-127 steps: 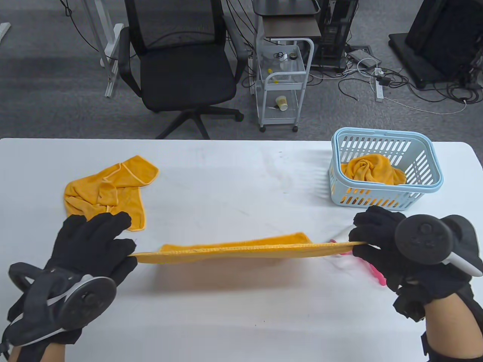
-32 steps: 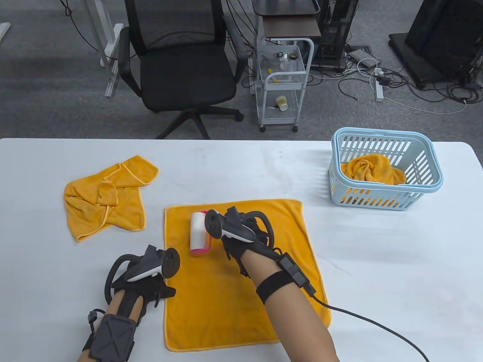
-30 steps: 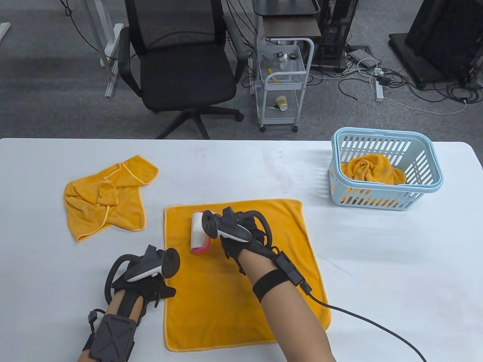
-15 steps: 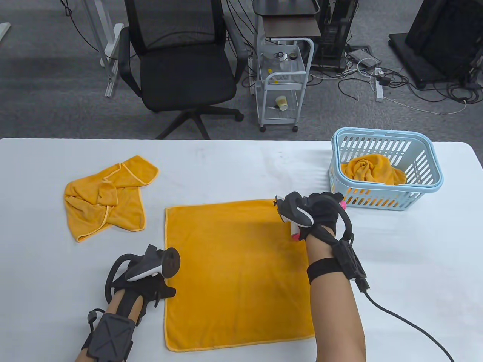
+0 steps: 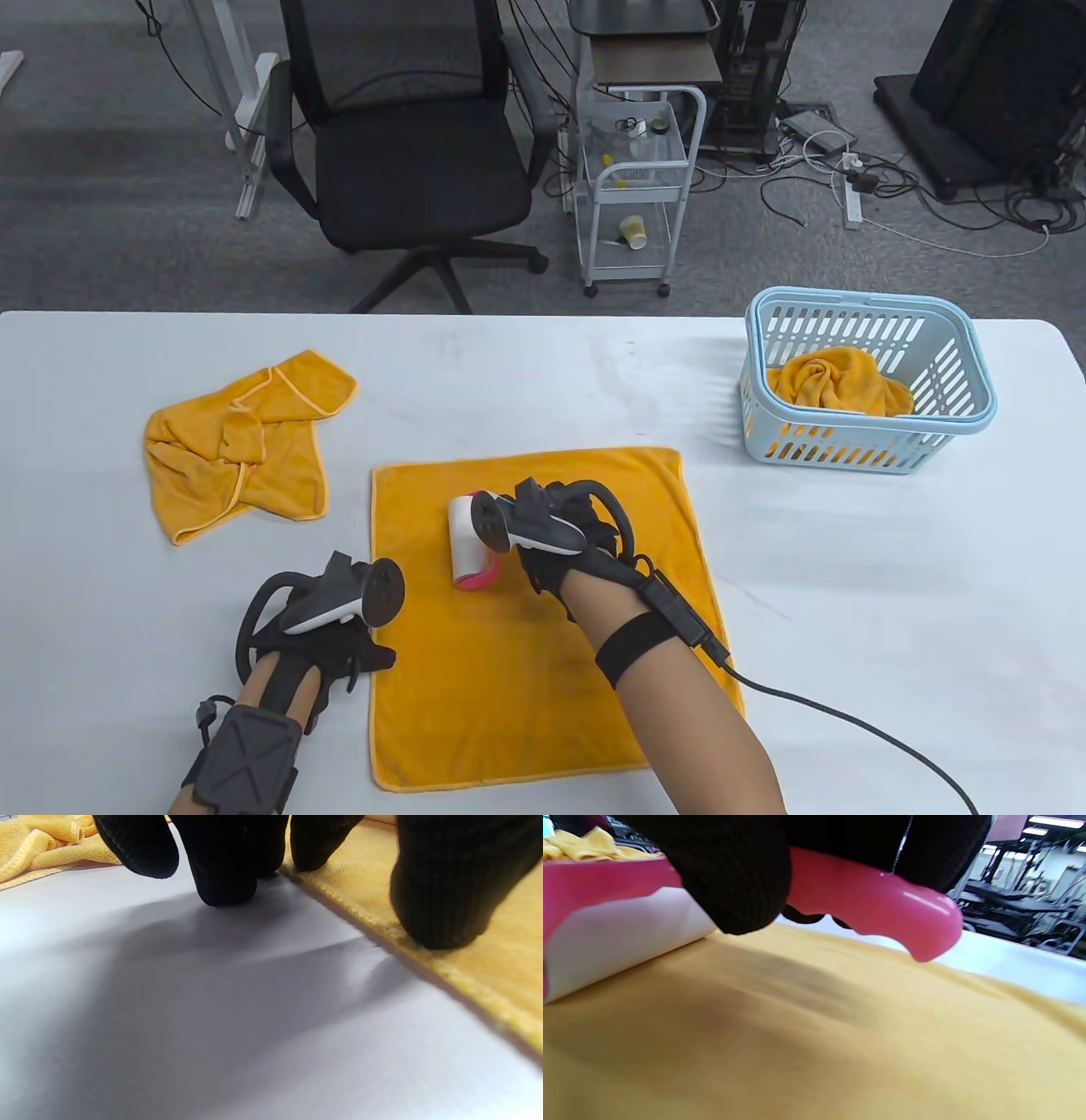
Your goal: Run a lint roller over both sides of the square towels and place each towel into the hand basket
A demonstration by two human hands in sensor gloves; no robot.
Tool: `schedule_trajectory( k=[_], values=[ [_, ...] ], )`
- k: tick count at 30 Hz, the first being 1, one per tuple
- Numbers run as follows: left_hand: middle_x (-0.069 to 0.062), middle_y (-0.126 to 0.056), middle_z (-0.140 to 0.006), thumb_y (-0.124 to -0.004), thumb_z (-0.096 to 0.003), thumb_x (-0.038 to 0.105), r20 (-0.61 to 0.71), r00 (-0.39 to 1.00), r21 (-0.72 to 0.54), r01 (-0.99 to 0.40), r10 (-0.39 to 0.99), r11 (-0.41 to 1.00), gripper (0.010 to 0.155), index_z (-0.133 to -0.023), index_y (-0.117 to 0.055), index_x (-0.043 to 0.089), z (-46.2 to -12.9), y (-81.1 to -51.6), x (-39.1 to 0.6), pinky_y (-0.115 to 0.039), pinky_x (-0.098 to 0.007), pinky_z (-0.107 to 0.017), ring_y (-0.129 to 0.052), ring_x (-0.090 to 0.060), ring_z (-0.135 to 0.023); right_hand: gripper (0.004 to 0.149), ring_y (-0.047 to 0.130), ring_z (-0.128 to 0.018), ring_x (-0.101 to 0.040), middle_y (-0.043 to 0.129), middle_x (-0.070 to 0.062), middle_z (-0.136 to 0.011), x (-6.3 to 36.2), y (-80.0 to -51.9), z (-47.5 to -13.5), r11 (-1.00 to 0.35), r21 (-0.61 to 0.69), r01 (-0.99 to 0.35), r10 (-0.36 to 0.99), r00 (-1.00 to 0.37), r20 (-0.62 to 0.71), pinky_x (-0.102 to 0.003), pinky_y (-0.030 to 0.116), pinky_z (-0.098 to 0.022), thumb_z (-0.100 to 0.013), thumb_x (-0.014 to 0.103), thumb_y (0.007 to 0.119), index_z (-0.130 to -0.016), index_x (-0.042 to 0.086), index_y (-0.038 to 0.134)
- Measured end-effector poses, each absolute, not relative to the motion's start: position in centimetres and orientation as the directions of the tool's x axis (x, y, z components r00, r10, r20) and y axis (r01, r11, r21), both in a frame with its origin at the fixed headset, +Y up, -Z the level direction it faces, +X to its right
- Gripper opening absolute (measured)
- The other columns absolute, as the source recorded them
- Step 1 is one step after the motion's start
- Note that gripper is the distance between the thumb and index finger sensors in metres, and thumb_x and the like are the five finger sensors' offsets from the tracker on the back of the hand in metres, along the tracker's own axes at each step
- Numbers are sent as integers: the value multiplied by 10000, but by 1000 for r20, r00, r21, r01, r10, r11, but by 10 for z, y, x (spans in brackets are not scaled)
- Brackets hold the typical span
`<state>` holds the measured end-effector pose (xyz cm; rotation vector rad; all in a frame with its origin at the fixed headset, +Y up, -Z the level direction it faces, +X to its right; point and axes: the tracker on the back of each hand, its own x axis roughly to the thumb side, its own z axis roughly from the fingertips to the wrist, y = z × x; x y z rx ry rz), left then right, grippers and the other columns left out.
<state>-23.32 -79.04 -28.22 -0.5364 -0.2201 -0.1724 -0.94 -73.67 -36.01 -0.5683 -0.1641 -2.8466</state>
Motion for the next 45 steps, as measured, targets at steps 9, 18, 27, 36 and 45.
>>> schedule_trajectory(
  k=[9,18,27,36,45],
  values=[
    [-93,-474,-1194,-885,-346,618,251,962,-487,221,-107,845,887,-1080,-503,300,-282,-790,-233,-556,-673,-746,-731,-362,-948,596,808,-889,-388,778,-71,-959,119,-720,-378,-814,160,559,-545,-829,125,-642,709,-623,-440,227,925,-993,316,723],
    [-92,-476,-1196,-885,-346,618,252,962,-484,222,-108,846,887,-1080,-505,298,-282,-790,-233,-556,-674,-746,-734,-363,-948,598,813,-879,-392,767,-80,-954,66,-712,-353,-960,178,214,-164,-952,260,-636,724,-607,-447,250,921,-1004,287,703],
    [-91,-477,-1195,-885,-346,617,248,963,-485,219,-107,847,886,-1080,-504,300,-282,-790,-233,-554,-677,-745,-732,-360,-950,599,842,-853,-381,783,-83,-949,13,-742,-329,-956,141,255,-183,-902,392,-614,744,-598,-453,277,913,-1012,304,699],
    [-89,-475,-1196,-885,-345,617,248,963,-485,221,-109,846,886,-1079,-504,299,-282,-790,-233,-553,-679,-744,-733,-359,-951,577,817,-875,-383,789,-80,-943,138,-736,-341,-897,192,398,-381,-917,120,-642,721,-613,-435,228,945,-978,291,759],
    [-91,-477,-1196,-886,-346,615,249,962,-485,224,-112,845,884,-1079,-505,300,-282,-790,-232,-552,-681,-744,-734,-362,-951,565,801,-885,-396,755,-88,-962,118,-732,-327,-940,138,312,-286,-941,179,-637,729,-603,-453,245,924,-987,259,737]
  ],
)
